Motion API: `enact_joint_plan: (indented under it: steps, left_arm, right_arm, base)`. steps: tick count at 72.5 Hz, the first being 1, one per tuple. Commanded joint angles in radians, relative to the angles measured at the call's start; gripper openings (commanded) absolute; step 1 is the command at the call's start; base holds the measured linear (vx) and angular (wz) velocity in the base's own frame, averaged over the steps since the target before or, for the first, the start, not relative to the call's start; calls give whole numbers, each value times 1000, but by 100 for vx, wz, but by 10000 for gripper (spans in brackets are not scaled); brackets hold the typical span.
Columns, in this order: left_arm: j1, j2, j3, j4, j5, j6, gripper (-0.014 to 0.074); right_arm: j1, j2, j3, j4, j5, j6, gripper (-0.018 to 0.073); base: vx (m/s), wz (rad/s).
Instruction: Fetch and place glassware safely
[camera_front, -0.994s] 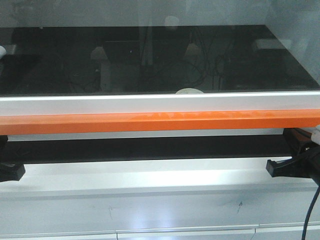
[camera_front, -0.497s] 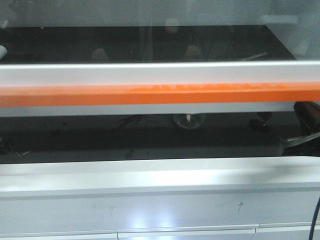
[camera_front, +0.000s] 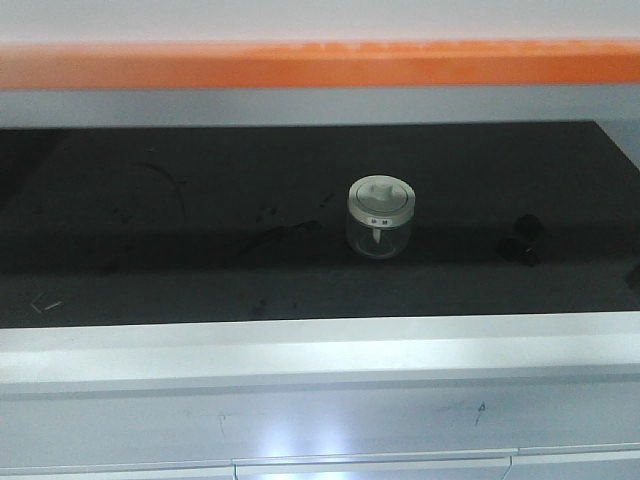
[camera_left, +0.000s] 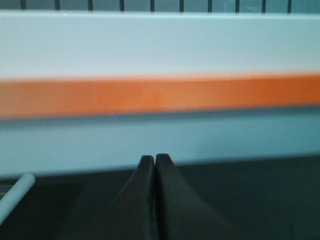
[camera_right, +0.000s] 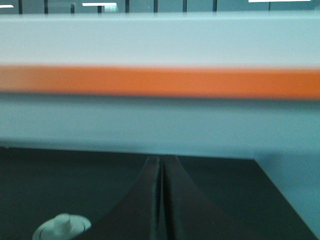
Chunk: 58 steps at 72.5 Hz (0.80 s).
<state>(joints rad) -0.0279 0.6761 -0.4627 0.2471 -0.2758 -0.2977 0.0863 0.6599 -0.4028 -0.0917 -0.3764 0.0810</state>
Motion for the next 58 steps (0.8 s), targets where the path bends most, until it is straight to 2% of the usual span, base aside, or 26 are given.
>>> enact_joint_plan:
  steps: [1,7,23,35,41,58]
  left_arm:
    - [-22,-70,-28,-5,67,-10,-7]
    - [-28,-126,-20,-5,136,-10,-7]
    - [-47,-317,43,-7,309,-11,-7]
    - [-58,-458,124,-13,467,0,-7]
    - [-58,-498,165,-12,505,1,-7]
    - [-57,-516,187,-13,452,-1,-7]
  right_arm:
    - [-1,-73,-33,1,90,46,-1]
    - [-1,-133,-33,1,207,71,-1]
    - [3,-281,-32,0,467,53,-1]
    - [52,-443,17,11,623,-89,-1]
    - [72,-502,67,41,640,-107,-1]
    - [69,-535,125,59,518,-106,-1]
  base:
    - [0,0]
    - [0,0]
    - [0,0]
    - [0,0]
    - [0,0]
    - [0,0]
